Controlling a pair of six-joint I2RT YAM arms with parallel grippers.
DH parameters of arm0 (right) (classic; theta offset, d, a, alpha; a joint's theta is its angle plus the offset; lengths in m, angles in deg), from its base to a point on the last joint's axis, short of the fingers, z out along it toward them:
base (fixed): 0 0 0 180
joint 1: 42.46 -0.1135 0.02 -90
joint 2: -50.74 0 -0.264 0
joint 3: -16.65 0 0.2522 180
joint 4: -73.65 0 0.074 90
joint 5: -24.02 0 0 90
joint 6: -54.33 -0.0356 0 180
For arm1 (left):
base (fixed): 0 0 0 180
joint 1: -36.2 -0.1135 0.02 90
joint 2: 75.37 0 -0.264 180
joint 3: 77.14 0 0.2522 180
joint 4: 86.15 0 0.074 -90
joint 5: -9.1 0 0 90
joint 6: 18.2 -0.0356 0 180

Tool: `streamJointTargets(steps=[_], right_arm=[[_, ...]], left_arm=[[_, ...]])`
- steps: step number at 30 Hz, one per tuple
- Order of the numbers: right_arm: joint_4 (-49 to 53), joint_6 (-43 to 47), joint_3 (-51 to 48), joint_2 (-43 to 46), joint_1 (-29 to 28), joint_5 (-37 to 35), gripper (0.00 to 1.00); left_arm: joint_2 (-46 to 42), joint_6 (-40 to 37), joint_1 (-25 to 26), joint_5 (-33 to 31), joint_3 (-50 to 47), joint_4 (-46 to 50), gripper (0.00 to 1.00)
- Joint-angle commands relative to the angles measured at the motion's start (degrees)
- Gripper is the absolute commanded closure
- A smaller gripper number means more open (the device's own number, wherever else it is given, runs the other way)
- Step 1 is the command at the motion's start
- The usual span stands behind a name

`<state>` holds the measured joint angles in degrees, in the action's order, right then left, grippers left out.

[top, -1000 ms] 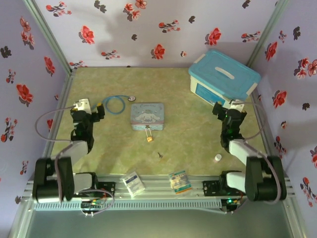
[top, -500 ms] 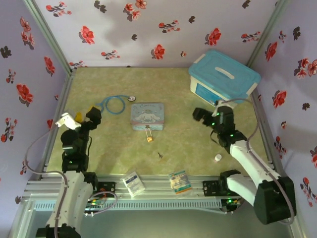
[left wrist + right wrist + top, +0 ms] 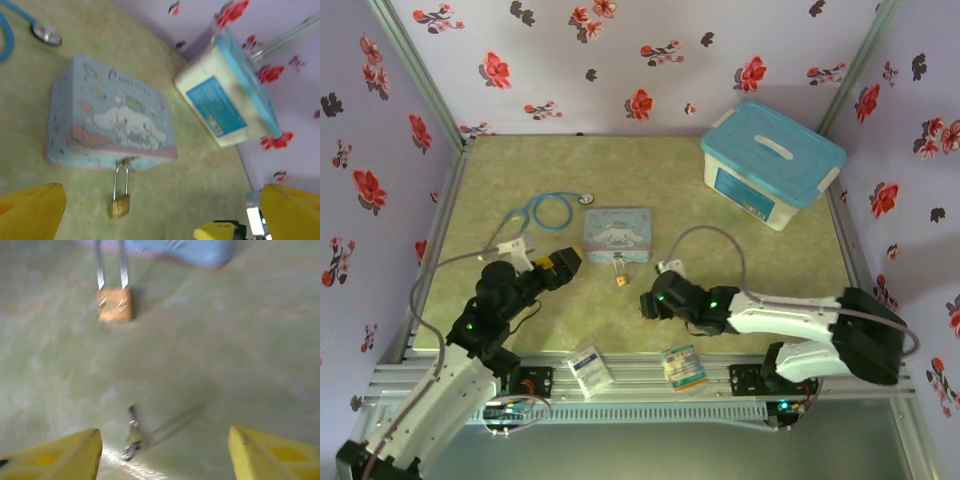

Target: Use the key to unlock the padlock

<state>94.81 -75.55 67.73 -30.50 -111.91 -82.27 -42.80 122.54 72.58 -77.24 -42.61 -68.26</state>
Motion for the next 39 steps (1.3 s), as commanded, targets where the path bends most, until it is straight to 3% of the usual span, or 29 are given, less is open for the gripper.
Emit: streamJointTargets(steps=[1, 4, 12, 23, 26, 29, 34, 39], right_arm=[[-1.68, -1.61, 4.45, -5.05, -1.89, -3.22, 0.48], [-1.66, -3.0, 5.76, -7.95, -3.79, -3.21, 0.51], [5.15, -8.28, 5.68, -10.57, -5.15, -8.51, 0.61], [-0.09, -8.53, -0.51, -7.73, -5.48, -8.08, 0.67], [-6.06, -7.17, -3.02, -8.32, -5.44, -7.22, 0.73], [-4.4, -7.83, -1.8, -9.91, -5.51, -7.2, 0.8], [-6.34, -7.2, -2.98, -9.1, -5.79, -5.54, 0.98], [-14.31, -5.3, -8.63, -2.33, -2.81, -1.0, 1.0]], left_arm=[[2.58, 2.1, 7.24, -7.27, -0.44, 0.64, 0.0], [3.81, 1.86, 10.03, -9.47, -0.58, 0.56, 0.0], [0.61, 1.76, 10.11, -12.67, -0.55, 3.14, 0.0], [0.73, 4.89, 10.1, -12.63, -3.04, 1.06, 0.0], [1.13, 4.91, 10.11, -12.63, -3.2, 0.92, 0.0], [2.06, 5.15, 10.11, -12.61, -3.21, 0.93, 0.0], [3.16, 6.08, 10.27, -11.81, -3.34, -1.73, 0.01], [10.41, 8.36, 13.12, -8.71, -5.07, -11.66, 0.05]])
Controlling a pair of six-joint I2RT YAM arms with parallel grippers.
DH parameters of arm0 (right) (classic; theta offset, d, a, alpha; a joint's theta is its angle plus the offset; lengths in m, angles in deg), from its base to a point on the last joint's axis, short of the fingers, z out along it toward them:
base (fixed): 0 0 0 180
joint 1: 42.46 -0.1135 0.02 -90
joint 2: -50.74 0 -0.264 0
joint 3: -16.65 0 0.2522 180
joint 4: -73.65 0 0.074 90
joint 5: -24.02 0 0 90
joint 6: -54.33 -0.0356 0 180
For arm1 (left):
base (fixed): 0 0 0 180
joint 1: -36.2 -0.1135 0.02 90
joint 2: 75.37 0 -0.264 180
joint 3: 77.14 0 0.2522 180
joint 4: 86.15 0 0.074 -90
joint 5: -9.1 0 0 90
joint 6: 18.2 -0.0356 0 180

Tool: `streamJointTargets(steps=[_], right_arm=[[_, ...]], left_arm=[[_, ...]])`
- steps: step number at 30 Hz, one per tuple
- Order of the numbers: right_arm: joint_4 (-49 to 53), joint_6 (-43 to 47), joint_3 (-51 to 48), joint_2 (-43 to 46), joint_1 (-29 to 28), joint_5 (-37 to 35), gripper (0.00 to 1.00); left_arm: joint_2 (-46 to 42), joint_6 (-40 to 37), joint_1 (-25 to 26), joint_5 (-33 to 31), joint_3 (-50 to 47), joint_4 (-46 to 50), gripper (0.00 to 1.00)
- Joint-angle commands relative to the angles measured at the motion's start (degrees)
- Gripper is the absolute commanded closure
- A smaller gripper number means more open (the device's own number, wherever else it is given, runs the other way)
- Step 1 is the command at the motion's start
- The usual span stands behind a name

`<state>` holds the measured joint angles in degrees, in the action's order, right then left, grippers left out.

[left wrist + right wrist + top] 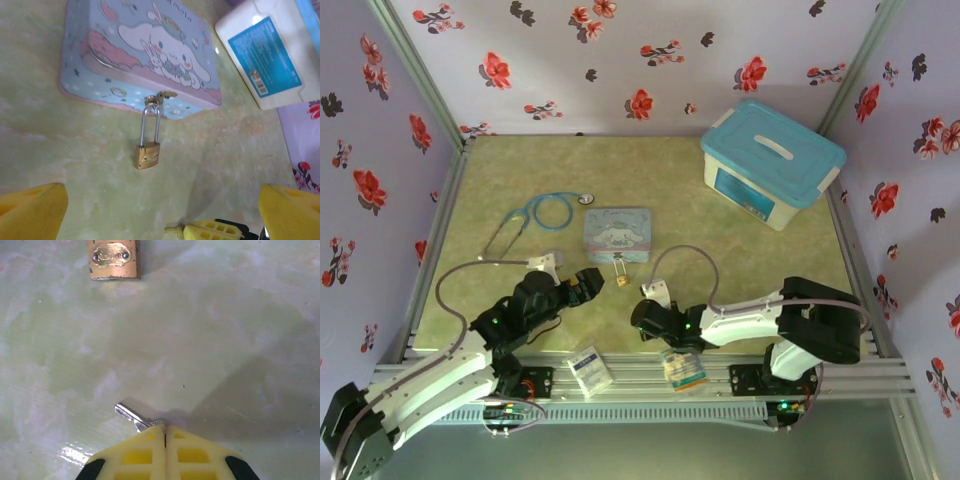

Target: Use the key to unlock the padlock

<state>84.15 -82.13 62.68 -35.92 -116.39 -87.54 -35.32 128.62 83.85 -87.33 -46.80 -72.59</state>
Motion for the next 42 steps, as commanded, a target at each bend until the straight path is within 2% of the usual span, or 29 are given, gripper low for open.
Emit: streamJointTargets(steps=[1, 5, 10, 12, 16, 22, 26, 30, 33, 34, 38, 42], right_arm=[[-6.08, 1.29, -5.23, 4.47, 3.4, 6.19, 1.0], [-11.66, 1.06, -9.2, 10.14, 7.67, 11.19, 1.0], [-8.34, 1.11, -8.96, 17.47, 10.79, 12.95, 1.0], [-8.86, 0.18, -9.33, 20.11, 11.82, 14.3, 1.0], [-9.53, -2.33, -9.38, 24.8, 12.62, 14.72, 1.0], [-8.33, -3.48, -8.98, 28.55, 12.67, 14.2, 1.0], [-8.11, -3.53, -9.43, 28.69, 12.67, 14.07, 1.0], [-8.95, -3.79, -9.44, 27.99, 12.58, 13.87, 1.0], [-9.89, -3.73, -9.85, 27.05, 12.51, 12.96, 1.0], [-9.87, -3.65, -9.92, 26.71, 12.51, 12.87, 1.0], [-10.78, -4.32, -10.65, 26.19, 12.56, 12.56, 1.0], [-12.18, -5.31, -12.18, 27.27, 12.51, 11.56, 1.0]], left_arm=[[4.64, 3.31, 2.95, 0.77, -1.07, -9.64, 0.07], [10.25, 6.78, 9.62, -6.93, -1.98, -17.61, 0.12], [16.22, 8.44, 17.19, -16.8, -0.94, -25.01, 0.17], [18.69, 9.22, 19.02, -18.92, -0.85, -28.98, 0.18], [23.97, 10.82, 21.25, -21.33, -1.02, -37.49, 0.25], [28.44, 11.58, 22.23, -22.58, 0.08, -41.8, 0.33], [30.65, 12.18, 22.39, -22.31, 0.19, -43.25, 0.35], [34.25, 12.18, 22.84, -20.92, 3.12, -46.23, 0.45], [37.13, 13.31, 23.09, -20.4, 4.03, -48.66, 0.47], [38.11, 13.28, 23.17, -20.44, 4.08, -50.14, 0.49], [40.25, 13.64, 23.22, -20.11, 4.59, -52.23, 0.7], [40.89, 14.41, 23.26, -20.06, 4.69, -51.46, 0.79]])
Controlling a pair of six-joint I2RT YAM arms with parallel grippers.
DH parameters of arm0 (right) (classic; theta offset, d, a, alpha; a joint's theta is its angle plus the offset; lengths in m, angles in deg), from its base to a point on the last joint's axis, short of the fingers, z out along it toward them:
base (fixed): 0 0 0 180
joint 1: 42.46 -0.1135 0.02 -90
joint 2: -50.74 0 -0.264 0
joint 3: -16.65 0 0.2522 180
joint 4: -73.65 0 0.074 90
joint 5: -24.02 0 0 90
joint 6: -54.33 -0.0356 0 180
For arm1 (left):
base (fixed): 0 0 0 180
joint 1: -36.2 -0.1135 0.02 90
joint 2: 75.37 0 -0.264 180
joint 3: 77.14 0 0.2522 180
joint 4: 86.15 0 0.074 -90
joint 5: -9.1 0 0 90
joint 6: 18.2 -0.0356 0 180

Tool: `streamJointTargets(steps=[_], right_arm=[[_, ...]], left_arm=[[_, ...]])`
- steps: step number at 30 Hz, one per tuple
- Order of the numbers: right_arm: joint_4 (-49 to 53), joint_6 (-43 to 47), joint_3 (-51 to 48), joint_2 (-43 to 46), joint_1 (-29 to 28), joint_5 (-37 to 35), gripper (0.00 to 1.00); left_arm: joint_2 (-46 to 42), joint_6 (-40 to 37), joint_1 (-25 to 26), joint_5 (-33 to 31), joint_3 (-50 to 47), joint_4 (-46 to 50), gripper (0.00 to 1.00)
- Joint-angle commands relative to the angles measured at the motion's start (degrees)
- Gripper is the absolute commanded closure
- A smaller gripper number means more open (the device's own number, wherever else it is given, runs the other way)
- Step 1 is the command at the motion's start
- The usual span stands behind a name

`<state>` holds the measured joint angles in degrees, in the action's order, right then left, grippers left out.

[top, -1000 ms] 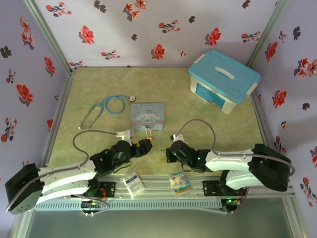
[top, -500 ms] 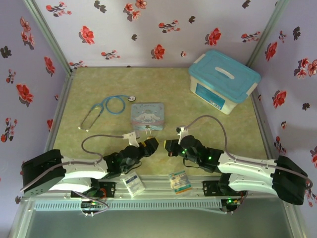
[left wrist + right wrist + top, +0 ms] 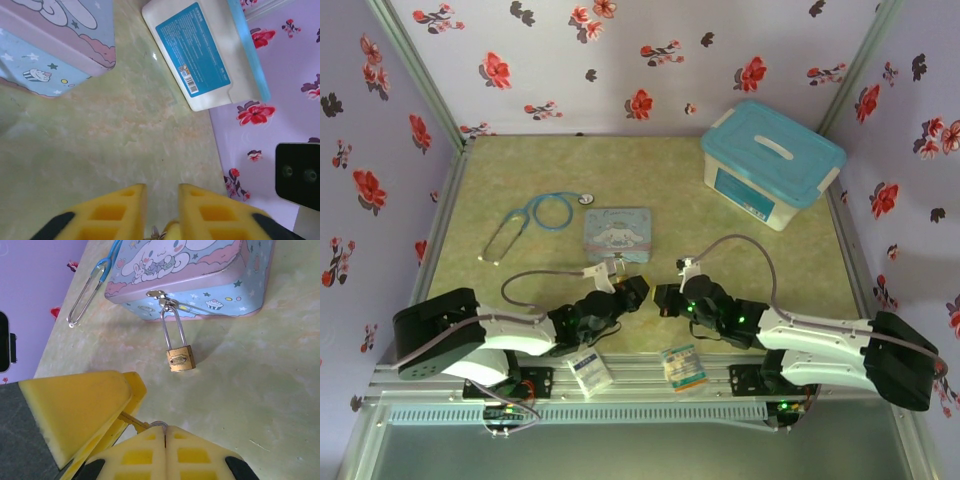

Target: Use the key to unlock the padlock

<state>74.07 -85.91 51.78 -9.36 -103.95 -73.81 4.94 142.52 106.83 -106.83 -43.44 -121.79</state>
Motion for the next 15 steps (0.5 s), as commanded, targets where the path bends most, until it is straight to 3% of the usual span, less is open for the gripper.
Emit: streamJointTargets(steps=[1, 7, 12, 15], right_arm=[[-2.1, -1.64, -1.47, 0.84, 0.1, -2.41, 1.0], [-3.99, -2.14, -2.76, 0.87, 0.12, -3.5, 1.0], [-4.72, -2.65, -3.07, 0.75, 0.06, -4.06, 1.0], [-4.8, -2.73, -3.35, 1.37, 0.14, -4.57, 1.0]], left_arm=[[0.63, 0.69, 0.3, -0.61, 1.33, -1.98, 0.79], [1.34, 0.97, 0.27, 0.03, 1.99, -0.3, 0.78], [2.52, 1.93, 0.27, 0.57, 3.25, 2.1, 0.57], [2.92, 2.31, 0.27, 0.62, 3.26, 2.04, 0.52]])
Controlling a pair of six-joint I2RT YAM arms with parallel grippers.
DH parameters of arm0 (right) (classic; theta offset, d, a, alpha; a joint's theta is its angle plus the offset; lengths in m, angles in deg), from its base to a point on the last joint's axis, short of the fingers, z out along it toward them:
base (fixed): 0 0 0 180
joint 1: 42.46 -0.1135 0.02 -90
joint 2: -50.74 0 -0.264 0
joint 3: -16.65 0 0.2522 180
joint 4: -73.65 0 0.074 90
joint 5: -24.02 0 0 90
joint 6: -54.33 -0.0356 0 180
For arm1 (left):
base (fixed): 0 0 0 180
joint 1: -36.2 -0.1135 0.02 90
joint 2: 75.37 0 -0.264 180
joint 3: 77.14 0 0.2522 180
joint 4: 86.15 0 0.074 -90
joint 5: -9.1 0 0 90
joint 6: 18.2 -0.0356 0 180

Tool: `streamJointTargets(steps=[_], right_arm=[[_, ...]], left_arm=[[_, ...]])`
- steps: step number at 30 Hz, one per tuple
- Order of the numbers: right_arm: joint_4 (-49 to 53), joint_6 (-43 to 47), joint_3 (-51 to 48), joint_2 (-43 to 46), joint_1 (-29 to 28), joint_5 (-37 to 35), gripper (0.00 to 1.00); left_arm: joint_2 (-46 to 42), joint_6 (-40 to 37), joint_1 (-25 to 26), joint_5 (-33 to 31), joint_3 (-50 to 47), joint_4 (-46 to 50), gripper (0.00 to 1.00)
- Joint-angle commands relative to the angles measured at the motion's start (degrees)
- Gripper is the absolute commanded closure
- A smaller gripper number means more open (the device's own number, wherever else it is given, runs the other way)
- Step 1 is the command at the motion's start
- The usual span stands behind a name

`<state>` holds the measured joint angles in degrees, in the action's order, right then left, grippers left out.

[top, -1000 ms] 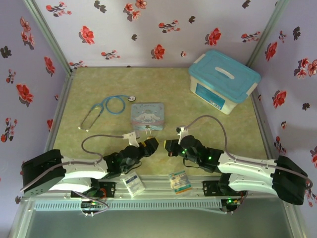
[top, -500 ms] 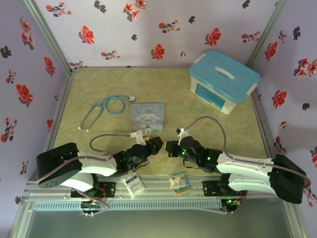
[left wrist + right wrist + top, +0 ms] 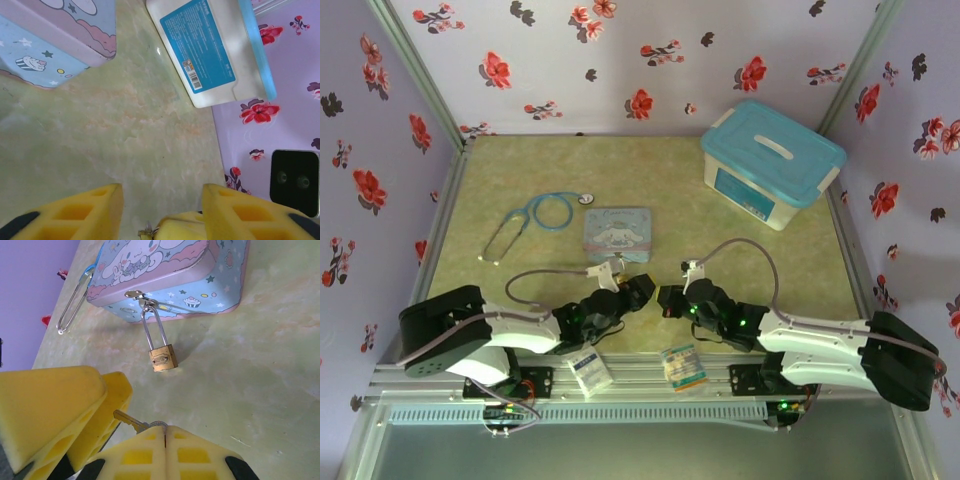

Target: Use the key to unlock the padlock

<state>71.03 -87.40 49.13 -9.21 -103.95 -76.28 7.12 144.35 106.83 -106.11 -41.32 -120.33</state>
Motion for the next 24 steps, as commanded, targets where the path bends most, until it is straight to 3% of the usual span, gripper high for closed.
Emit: streamJointTargets(steps=[1, 7, 15, 19, 21, 22, 24], right_arm=[[-1.56, -1.27, -0.75, 1.4, 0.14, -2.36, 1.0], [-2.23, -1.52, -0.9, 0.88, 0.15, -2.14, 1.0], [-4.01, -2.85, -3.15, 1.97, 0.1, -2.22, 1.0], [-3.18, -2.77, -3.5, 2.89, 0.08, -2.44, 1.0], [-2.79, -2.75, -3.61, 3.51, 0.16, -2.47, 1.0], [-2.41, -2.37, -3.52, 3.97, 0.23, -2.12, 0.95], [-0.05, -0.24, -3.07, 5.92, 1.01, 0.14, 0.57]], left_arm=[[0.78, 0.54, 0.26, -0.16, 1.14, 0.48, 0.53], [1.41, -0.54, 0.27, 1.11, 2.66, 0.77, 0.71], [5.91, 1.53, 0.21, 1.57, 2.98, -2.12, 0.78], [6.86, 1.64, 0.28, 1.79, 2.59, -4.07, 1.0], [7.09, 1.52, 0.2, 2.0, 2.39, -5.16, 1.0], [6.98, 1.38, 0.21, 2.15, 2.38, -5.19, 1.0], [6.42, 0.72, 0.06, 2.45, 2.2, -5.26, 1.0]])
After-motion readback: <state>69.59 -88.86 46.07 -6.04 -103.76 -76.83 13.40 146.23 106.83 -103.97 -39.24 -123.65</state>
